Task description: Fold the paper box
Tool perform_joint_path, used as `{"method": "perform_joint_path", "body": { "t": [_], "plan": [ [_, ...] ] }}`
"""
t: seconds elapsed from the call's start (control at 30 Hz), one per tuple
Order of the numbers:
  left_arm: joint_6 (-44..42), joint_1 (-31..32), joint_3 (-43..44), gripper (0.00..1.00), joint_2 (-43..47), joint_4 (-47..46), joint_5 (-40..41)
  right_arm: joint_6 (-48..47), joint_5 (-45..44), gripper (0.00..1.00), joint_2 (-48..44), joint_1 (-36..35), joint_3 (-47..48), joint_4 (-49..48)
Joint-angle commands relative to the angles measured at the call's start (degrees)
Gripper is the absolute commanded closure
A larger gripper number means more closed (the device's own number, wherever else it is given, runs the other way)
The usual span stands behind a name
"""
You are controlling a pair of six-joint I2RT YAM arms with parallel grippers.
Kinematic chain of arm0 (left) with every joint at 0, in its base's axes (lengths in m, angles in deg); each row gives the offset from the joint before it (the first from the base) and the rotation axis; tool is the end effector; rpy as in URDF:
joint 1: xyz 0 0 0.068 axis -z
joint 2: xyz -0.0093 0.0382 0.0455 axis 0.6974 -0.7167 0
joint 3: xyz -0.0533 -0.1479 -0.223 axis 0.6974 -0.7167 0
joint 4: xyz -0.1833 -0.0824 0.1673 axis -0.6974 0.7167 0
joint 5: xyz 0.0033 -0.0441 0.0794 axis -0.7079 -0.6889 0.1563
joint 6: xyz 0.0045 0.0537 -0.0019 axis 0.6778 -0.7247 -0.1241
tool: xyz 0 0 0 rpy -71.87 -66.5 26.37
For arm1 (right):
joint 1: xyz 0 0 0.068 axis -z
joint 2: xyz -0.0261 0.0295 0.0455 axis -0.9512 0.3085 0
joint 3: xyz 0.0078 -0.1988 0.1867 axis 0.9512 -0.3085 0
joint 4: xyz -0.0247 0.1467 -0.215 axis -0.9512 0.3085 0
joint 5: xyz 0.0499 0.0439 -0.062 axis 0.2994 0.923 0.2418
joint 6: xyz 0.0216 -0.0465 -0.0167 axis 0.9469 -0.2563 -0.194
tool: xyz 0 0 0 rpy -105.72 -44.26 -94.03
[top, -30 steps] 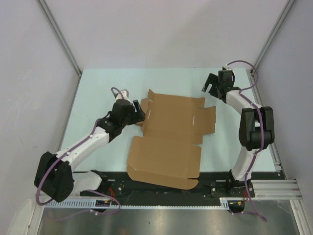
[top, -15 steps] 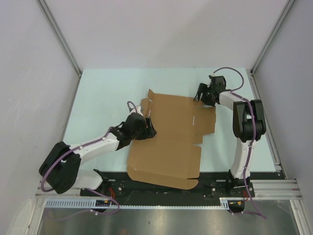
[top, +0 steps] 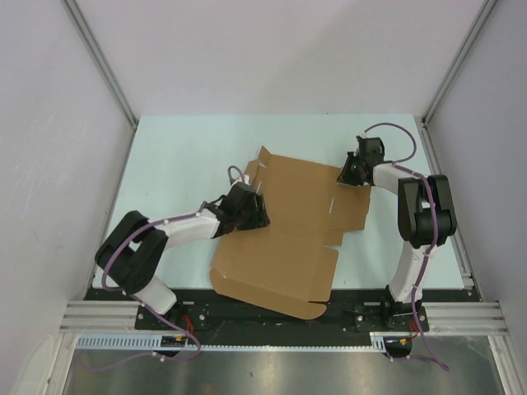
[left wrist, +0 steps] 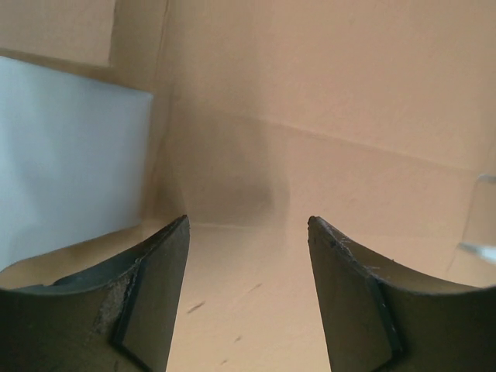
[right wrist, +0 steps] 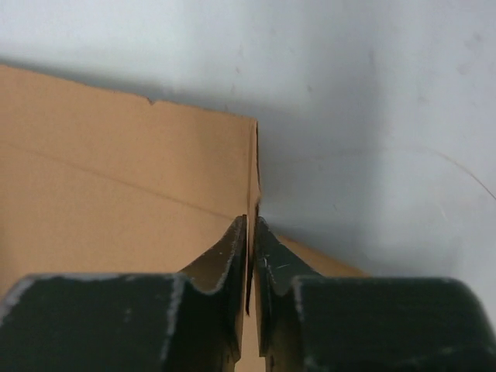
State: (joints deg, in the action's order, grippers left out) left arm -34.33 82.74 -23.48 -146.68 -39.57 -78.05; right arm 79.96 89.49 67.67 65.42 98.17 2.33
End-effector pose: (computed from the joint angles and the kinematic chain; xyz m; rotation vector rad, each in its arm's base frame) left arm 0.2374 -0.1854 0.1615 -0.1201 2.5014 -0.5186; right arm 0.4141 0.0549 0.1581 0.2009 2.4257 0.4468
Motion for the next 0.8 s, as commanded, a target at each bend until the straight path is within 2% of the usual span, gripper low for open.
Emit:
{"method": "perform_joint_path", "body": {
  "t": [0.0,0.1,0.23,0.3,0.47,0.67,0.77],
  "plan": [
    [-1.9,-1.5,7.3,0.32,-3.5,-0.5,0.3,2.4,-5.6,0.91,-8.0,0.3,-5.3,-2.1],
    [-2.7,-3.2,10.3,0.32,-5.0,-0.6,0.5,2.3,-10.1,0.95,-11.2,-0.6,-8.0,-3.0],
    [-4.0,-4.2,13.8,0.32,-6.3,1.9,0.2,-1.0,-21.7,0.98,-16.2,-3.3,-9.9,-1.5],
    [-3.6,-4.2,12.3,0.33,-4.7,2.0,-1.0,-2.1,-25.3,1.00,-17.7,-4.6,-10.3,-1.3],
    [1.5,-2.0,2.2,0.34,0.0,-3.5,-6.7,-9.3,-39.4,1.00,-21.6,-11.9,-11.5,-2.7],
    [3.6,2.0,-0.2,0.34,0.7,-6.6,-7.7,-15.3,-49.1,1.00,-23.0,-17.9,-13.1,-4.5],
    [4.4,2.6,-0.8,0.34,-1.6,-8.3,-8.0,-17.9,-53.3,1.00,-23.6,-21.0,-14.0,-5.0]
  ]
}}
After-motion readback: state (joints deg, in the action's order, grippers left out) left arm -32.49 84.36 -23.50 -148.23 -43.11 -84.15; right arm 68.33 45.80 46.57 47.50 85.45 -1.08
